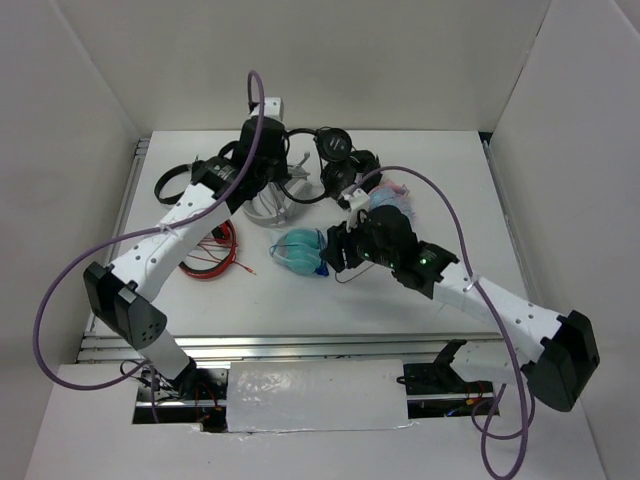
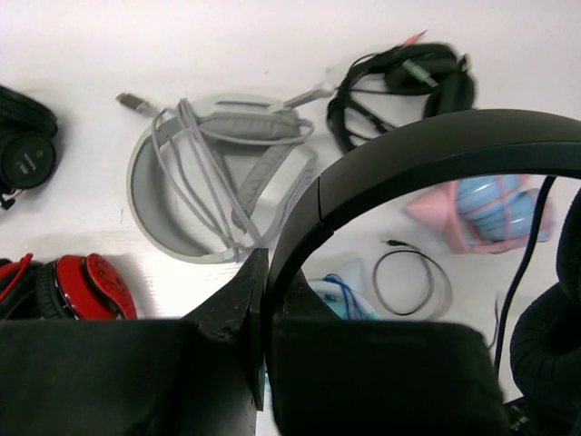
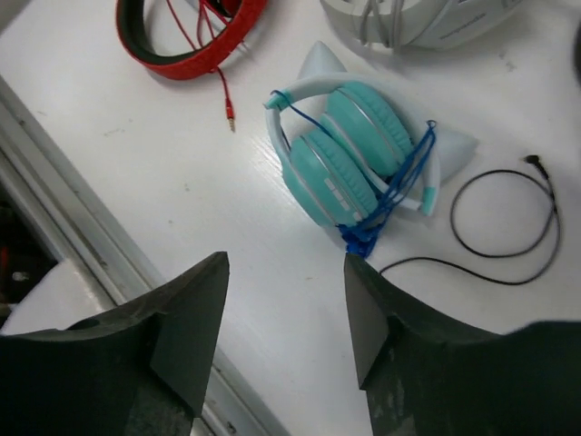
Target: Wrap the headphones
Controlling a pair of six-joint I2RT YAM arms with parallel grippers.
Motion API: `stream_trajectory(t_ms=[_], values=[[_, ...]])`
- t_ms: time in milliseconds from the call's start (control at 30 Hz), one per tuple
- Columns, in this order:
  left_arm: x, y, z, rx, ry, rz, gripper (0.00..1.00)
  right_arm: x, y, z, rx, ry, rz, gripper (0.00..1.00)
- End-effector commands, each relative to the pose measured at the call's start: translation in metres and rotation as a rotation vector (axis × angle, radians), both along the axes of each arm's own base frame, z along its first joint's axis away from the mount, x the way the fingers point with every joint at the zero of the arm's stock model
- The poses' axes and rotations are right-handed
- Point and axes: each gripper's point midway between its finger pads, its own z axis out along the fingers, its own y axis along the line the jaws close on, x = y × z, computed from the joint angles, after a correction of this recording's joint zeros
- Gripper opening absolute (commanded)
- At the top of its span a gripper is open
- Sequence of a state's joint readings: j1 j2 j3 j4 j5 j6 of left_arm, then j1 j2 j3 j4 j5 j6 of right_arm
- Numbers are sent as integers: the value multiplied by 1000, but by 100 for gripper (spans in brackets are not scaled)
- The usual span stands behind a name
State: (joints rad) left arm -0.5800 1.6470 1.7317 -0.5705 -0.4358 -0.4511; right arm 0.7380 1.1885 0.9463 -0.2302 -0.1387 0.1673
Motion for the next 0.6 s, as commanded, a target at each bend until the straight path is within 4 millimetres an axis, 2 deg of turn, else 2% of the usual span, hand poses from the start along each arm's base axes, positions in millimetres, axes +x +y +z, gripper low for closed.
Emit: stream_trajectory(t_ms=[0, 33, 67, 100, 133, 333, 467, 567], values=[[-4, -1, 81, -147, -186, -33, 0, 7, -7, 53, 139, -240, -82, 64], [-6, -2, 87, -151, -197, -43, 0, 6, -13, 46, 149, -250, -108, 67], [-7, -1, 90, -150, -200, -44, 0, 0, -19, 59, 194, -291, -109, 75], [-7, 0, 97, -154, -214, -46, 0, -3, -24, 58, 200, -298, -115, 92], [-9, 1, 103, -162, -225, -51, 0, -10, -31, 54, 205, -306, -122, 100], [-19, 5, 131, -200, -283, -84, 0, -19, -64, 25, 176, -274, -223, 100], [-27, 7, 152, -218, -325, -102, 0, -6, -92, 10, 155, -284, -373, 100], [-31, 11, 165, -223, -348, -103, 0, 1, -103, -5, 170, -257, -445, 100]])
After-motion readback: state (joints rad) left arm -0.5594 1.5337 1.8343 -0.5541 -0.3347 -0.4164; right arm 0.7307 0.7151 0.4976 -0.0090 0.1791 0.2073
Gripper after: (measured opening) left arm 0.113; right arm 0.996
